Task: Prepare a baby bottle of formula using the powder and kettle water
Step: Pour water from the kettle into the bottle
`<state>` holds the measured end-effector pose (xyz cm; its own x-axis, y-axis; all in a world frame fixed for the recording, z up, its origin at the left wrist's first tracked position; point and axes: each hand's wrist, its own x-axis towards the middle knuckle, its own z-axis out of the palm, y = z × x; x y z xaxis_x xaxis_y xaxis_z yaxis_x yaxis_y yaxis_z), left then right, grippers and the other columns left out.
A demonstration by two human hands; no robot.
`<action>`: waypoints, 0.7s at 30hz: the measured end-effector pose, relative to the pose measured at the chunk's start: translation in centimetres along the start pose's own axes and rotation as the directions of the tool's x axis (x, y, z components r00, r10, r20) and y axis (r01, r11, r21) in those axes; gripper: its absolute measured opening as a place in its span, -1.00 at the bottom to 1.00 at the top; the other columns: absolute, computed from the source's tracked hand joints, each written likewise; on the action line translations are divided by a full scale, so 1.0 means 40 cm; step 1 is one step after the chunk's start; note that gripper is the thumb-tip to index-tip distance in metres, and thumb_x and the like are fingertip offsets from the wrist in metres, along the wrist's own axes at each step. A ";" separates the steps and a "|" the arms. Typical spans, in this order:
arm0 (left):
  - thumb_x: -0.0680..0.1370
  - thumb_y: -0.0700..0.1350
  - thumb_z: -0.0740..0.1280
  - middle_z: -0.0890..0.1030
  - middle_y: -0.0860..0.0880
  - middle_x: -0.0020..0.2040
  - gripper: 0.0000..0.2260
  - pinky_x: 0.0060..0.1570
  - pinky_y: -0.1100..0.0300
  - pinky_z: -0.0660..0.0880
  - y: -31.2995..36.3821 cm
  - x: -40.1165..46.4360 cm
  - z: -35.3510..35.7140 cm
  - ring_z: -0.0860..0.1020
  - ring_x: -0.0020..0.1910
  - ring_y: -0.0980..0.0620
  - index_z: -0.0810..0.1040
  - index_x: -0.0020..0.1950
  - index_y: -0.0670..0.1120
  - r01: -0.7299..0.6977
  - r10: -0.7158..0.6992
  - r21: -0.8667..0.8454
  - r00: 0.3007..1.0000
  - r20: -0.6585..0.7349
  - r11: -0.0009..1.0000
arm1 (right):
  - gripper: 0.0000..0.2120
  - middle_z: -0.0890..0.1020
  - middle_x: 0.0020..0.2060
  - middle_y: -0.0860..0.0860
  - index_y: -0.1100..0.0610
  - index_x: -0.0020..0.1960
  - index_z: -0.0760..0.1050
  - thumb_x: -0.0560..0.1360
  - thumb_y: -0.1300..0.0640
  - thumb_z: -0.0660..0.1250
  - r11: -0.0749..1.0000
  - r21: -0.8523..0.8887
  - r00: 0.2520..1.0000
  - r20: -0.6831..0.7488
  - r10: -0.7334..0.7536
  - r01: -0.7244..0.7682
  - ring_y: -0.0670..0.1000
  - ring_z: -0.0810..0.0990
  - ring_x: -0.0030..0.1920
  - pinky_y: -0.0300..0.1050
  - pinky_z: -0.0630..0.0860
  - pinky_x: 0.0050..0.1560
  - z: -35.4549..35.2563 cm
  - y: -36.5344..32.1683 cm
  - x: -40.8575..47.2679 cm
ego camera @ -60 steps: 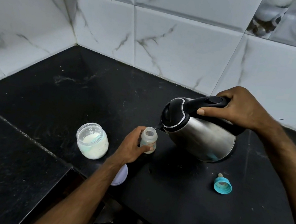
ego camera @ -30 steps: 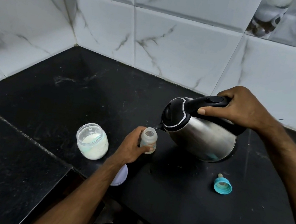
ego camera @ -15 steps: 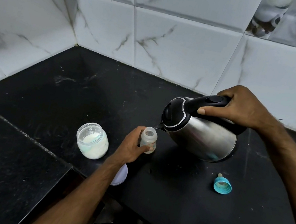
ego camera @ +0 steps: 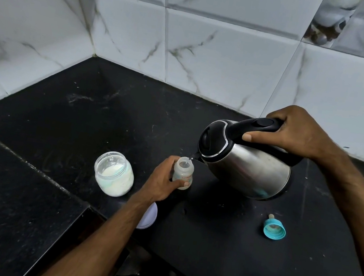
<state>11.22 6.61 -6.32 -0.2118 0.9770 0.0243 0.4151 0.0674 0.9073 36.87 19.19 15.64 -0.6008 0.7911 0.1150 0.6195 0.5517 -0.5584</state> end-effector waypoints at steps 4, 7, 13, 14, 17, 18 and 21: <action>0.41 -0.22 0.55 0.57 0.03 0.21 -0.50 0.20 0.12 0.55 -0.002 -0.001 0.000 0.57 0.19 0.12 0.46 0.29 0.00 0.003 -0.002 -0.015 1.000 0.006 1.000 | -0.27 0.47 -0.48 0.20 0.24 -0.36 0.52 0.08 -0.48 0.43 1.000 -0.004 1.000 0.002 -0.007 0.007 -0.04 0.35 -0.48 -0.10 0.28 -0.35 0.000 0.001 0.002; 0.42 -0.24 0.54 0.56 0.04 0.21 -0.50 0.20 0.15 0.54 0.001 -0.001 0.000 0.56 0.19 0.13 0.45 0.28 0.01 0.002 -0.002 -0.012 1.000 0.005 1.000 | -0.25 0.48 -0.46 0.22 0.26 -0.35 0.51 0.07 -0.48 0.43 1.000 -0.008 1.000 0.002 -0.008 0.008 -0.03 0.36 -0.47 -0.09 0.28 -0.35 -0.001 0.001 0.001; 0.42 -0.24 0.54 0.56 0.05 0.22 -0.50 0.21 0.16 0.53 0.002 -0.002 -0.001 0.55 0.20 0.14 0.44 0.28 0.04 0.001 -0.001 -0.003 1.000 0.008 1.000 | -0.23 0.48 -0.45 0.23 0.27 -0.34 0.52 0.08 -0.50 0.42 1.000 -0.013 1.000 0.003 -0.020 0.020 -0.02 0.36 -0.47 -0.09 0.28 -0.35 0.002 0.006 0.004; 0.42 -0.23 0.54 0.56 0.05 0.22 -0.50 0.21 0.15 0.53 0.002 -0.002 -0.002 0.55 0.20 0.14 0.44 0.28 0.04 0.001 -0.001 -0.002 1.000 0.009 1.000 | -0.23 0.48 -0.45 0.23 0.27 -0.34 0.52 0.08 -0.50 0.42 1.000 -0.014 1.000 0.003 -0.020 0.020 -0.02 0.36 -0.47 -0.08 0.28 -0.35 0.002 0.006 0.004; 0.42 -0.22 0.54 0.56 0.06 0.21 -0.50 0.21 0.12 0.54 0.002 -0.002 -0.002 0.55 0.20 0.13 0.44 0.27 0.07 -0.003 0.003 -0.003 1.000 0.008 1.000 | -0.24 0.47 -0.47 0.22 0.27 -0.35 0.51 0.08 -0.49 0.42 1.000 -0.014 1.000 0.000 -0.022 0.022 -0.03 0.35 -0.47 -0.09 0.28 -0.35 0.002 0.006 0.004; 0.42 -0.21 0.55 0.56 0.06 0.21 -0.49 0.21 0.11 0.54 0.002 -0.002 -0.002 0.56 0.19 0.13 0.44 0.25 0.10 -0.004 0.004 -0.007 1.000 0.008 1.000 | -0.24 0.45 -0.48 0.20 0.27 -0.35 0.51 0.09 -0.49 0.42 1.000 -0.012 1.000 0.000 -0.025 0.025 -0.03 0.34 -0.47 -0.09 0.28 -0.35 0.002 0.006 0.005; 0.41 -0.21 0.55 0.57 0.05 0.20 -0.49 0.21 0.08 0.54 0.003 -0.003 -0.002 0.57 0.19 0.10 0.43 0.22 0.16 -0.012 0.012 -0.010 1.000 0.000 1.000 | -0.22 0.44 -0.48 0.20 0.28 -0.34 0.51 0.08 -0.50 0.42 1.000 -0.013 1.000 -0.003 -0.026 0.026 -0.03 0.34 -0.47 -0.10 0.28 -0.35 0.001 0.006 0.006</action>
<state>11.24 6.47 -6.18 -0.2069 0.9777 0.0349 0.4090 0.0540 0.9109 36.86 19.49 15.51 -0.6151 0.7773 0.1319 0.6101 0.5753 -0.5449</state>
